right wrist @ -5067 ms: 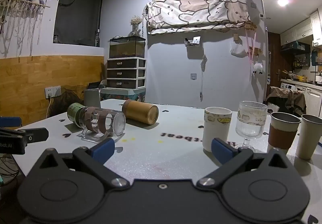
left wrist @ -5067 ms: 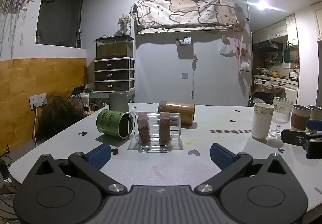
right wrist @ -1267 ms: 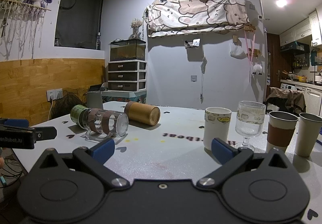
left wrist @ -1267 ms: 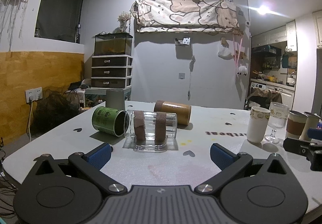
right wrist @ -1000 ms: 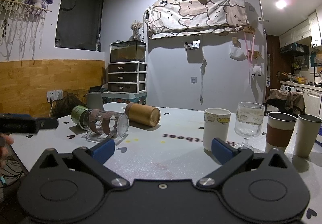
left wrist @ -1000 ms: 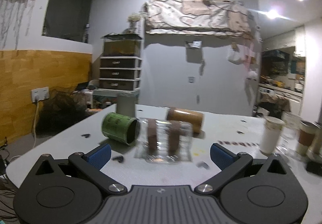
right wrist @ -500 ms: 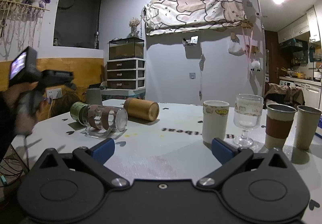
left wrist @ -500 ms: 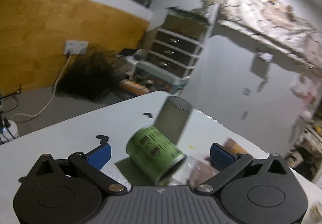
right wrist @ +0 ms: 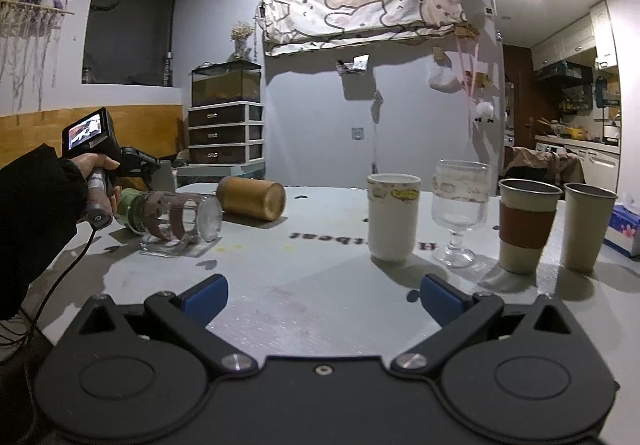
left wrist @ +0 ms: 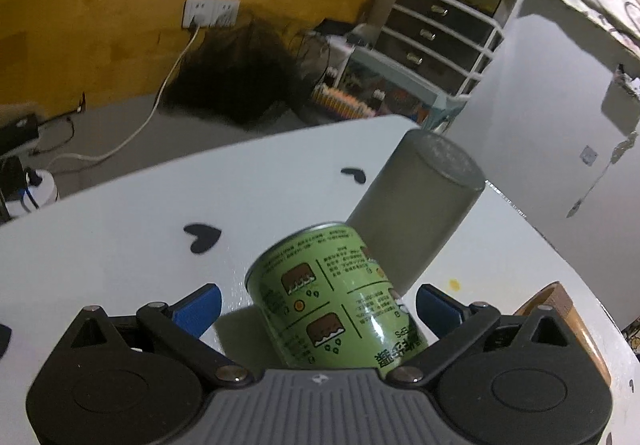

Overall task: Flip cup upright
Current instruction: 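Move the left gripper to the green tin can and grasp its side, then lift the green tin with the left gripper toward the right gripper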

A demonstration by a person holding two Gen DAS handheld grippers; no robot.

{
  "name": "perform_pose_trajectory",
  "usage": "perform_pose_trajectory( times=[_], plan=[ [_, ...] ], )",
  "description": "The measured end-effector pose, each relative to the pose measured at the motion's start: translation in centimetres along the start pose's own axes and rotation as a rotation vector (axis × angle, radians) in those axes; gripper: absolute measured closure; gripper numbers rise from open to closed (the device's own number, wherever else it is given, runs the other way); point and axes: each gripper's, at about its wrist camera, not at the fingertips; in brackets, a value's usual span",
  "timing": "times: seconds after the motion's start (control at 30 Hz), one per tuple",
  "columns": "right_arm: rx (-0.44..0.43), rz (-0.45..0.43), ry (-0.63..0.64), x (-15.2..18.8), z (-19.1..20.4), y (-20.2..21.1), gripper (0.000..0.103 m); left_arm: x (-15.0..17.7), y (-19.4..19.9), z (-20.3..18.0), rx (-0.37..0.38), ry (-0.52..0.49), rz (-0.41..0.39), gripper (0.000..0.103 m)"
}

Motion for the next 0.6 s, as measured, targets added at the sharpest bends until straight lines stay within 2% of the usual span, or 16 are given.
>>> perform_pose_trajectory(
  times=[0.07, 0.17, 0.3, 0.47, 0.6],
  plan=[
    [0.005, 0.000, -0.006, 0.1, -0.3, -0.1, 0.000, 0.1, -0.2, 0.2, 0.023, 0.015, 0.014, 0.008],
    [0.003, -0.001, -0.008, 0.2, -0.4, 0.0, 0.000, 0.3, 0.0, 0.8, 0.075, 0.022, 0.037, 0.022],
    [-0.001, -0.003, -0.010, 0.3, -0.5, 0.0, 0.000, 0.7, 0.5, 1.7, 0.081, -0.021, 0.022, 0.023],
    [-0.010, -0.006, -0.012, 0.2, -0.5, 0.0, 0.000, 1.5, 1.8, 4.2, 0.084, -0.129, -0.011, 0.023],
    [-0.017, -0.011, -0.019, 0.2, -0.4, 0.0, 0.000, 2.9, 3.8, 6.4, 0.117, -0.206, -0.014, 0.024]
  ],
)
Point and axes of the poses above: each gripper's, at about its wrist camera, not at the fingertips, and y roughly against the way its jaws point, z to its left, x to its underside, and after that the axes turned 9 degrees about -y, right-handed
